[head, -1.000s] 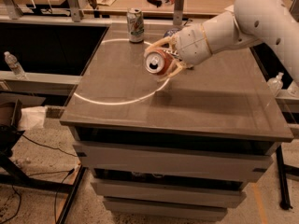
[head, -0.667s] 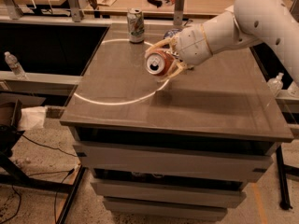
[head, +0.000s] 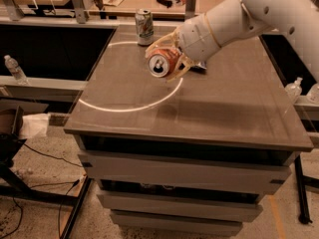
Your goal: Knock coke can over
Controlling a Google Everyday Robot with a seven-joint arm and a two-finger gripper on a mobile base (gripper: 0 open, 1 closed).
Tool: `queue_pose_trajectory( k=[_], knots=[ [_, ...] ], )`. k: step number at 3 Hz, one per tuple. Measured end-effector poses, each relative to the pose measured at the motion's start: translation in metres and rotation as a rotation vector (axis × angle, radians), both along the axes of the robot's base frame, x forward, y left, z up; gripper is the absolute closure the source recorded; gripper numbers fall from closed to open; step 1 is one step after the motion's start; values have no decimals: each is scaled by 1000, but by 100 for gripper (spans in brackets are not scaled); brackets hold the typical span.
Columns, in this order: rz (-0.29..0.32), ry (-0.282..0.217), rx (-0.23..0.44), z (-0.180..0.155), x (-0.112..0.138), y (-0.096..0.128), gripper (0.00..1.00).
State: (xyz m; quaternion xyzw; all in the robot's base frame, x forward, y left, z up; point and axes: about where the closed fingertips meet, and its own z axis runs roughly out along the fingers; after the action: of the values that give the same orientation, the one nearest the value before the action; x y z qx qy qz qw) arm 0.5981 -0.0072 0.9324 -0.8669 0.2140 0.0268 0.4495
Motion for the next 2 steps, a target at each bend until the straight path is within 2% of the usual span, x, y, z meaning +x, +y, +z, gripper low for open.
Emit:
queue_pose_trajectory(
  k=[1,2],
  knots=[
    [144,-153,-166,2,-9,12,100],
    [252,-205,-340,-16,-7,13,100]
  ],
)
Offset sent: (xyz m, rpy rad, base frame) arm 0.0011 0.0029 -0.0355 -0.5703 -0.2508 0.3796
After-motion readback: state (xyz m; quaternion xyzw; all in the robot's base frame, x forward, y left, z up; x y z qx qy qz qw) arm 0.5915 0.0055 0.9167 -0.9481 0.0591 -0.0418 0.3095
